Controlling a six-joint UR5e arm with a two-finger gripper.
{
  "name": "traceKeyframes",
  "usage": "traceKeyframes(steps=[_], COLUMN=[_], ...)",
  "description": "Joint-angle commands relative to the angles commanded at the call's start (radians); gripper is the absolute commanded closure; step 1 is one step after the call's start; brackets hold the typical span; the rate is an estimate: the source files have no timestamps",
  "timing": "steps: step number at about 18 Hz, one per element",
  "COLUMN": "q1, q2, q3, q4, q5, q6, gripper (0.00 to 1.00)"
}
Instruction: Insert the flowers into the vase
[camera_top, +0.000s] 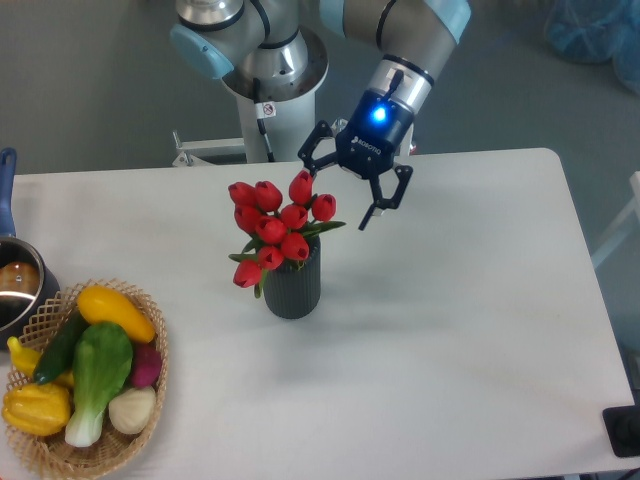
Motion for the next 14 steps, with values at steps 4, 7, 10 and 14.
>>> traceKeyframes(steps=[4, 7, 10, 14], q1=[0.026, 0.046, 0.060, 0.064], q2=[-0.002, -0.006, -0.012, -0.023], q3=[0.018, 0.046, 0.069, 0.092], q4=[0.002, 0.002, 0.005, 0.006], q5=[0.003, 0.005, 0.032, 0.144], q6=[0.003, 0.003, 0.009, 0.084], gripper=[0.00, 0.00, 0.00, 0.00])
